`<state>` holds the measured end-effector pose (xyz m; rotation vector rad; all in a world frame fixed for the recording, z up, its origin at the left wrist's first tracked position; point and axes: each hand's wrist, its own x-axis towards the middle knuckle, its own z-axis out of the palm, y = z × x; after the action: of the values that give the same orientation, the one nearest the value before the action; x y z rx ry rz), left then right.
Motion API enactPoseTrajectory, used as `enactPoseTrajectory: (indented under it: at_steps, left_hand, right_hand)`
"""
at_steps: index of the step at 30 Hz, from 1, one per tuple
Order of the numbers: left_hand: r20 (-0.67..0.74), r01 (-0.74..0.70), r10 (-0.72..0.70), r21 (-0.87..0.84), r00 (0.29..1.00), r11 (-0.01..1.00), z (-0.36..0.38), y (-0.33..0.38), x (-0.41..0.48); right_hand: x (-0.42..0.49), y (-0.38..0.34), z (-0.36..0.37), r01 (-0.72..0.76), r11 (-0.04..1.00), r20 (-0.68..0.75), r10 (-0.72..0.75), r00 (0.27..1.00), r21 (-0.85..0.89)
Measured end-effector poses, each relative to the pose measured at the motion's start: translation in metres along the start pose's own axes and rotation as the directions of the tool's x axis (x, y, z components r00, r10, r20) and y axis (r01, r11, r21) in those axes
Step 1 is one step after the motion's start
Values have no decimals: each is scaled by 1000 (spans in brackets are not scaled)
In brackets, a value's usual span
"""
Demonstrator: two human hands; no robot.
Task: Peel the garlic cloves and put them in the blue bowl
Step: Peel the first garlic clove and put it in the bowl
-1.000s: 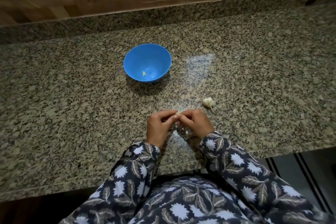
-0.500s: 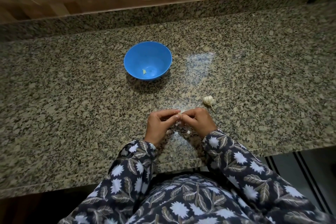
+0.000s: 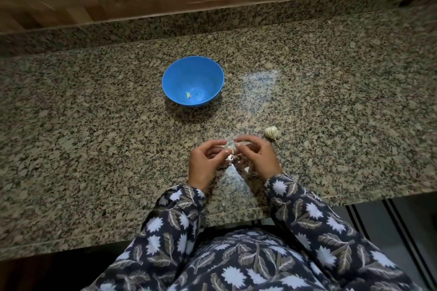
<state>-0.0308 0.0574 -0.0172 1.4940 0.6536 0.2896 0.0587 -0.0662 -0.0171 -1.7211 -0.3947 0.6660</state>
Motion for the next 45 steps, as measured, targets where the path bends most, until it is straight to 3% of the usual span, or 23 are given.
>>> enactPoseTrajectory:
  at_steps: [4,8,15,18,21,26,29,33,35,38,41,45]
  left_hand:
    - [28,-104,101,179,995,978,1,-1,0]
    - [45,-182,177,303,983,935,0,-4,1]
    - [61,-232,226,345,972,909,3,1,-2]
    - [56,-184,175,257,983,949,3,1,-2]
    - [50,-36,36,8,998,999,5,4,-2]
    - [66,136,-123,-250,990,959,6,8,-4]
    - [55,142,-131,-317,990,938,5,9,-4]
    - [17,70,-68,-230,998,971,3,6,-1]
    - [7,-18,19,-106,1000,994,1,1,2]
    - [32,-96,96,6,995,995,-1,-4,4]
    - [31,-75,76,-20,997,997,0,-3,4]
    - [24,33,-30,-146,999,989,2,-2,1]
  right_hand:
    - [1,0,-1,50,994,-2,-51,999,-97]
    - [1,0,-2,23,998,-6,-24,1000,-67]
    - [4,3,-2,10,987,-43,-17,999,-162]
    - [4,2,-1,6,988,-61,-15,998,-152]
    - [2,1,1,-11,992,-70,2,998,-127]
    - [-1,1,2,-122,984,-97,110,989,-127]
    - [-3,0,1,-158,980,-104,146,984,-118]
    - [-3,-1,2,-156,972,-55,149,987,-175]
    - [-4,-2,3,-157,985,-21,156,988,-70]
    - [-8,-9,4,-212,950,58,204,977,228]
    - [-10,-14,6,-215,933,86,199,976,288]
    - [-10,-17,5,-202,925,15,208,978,323]
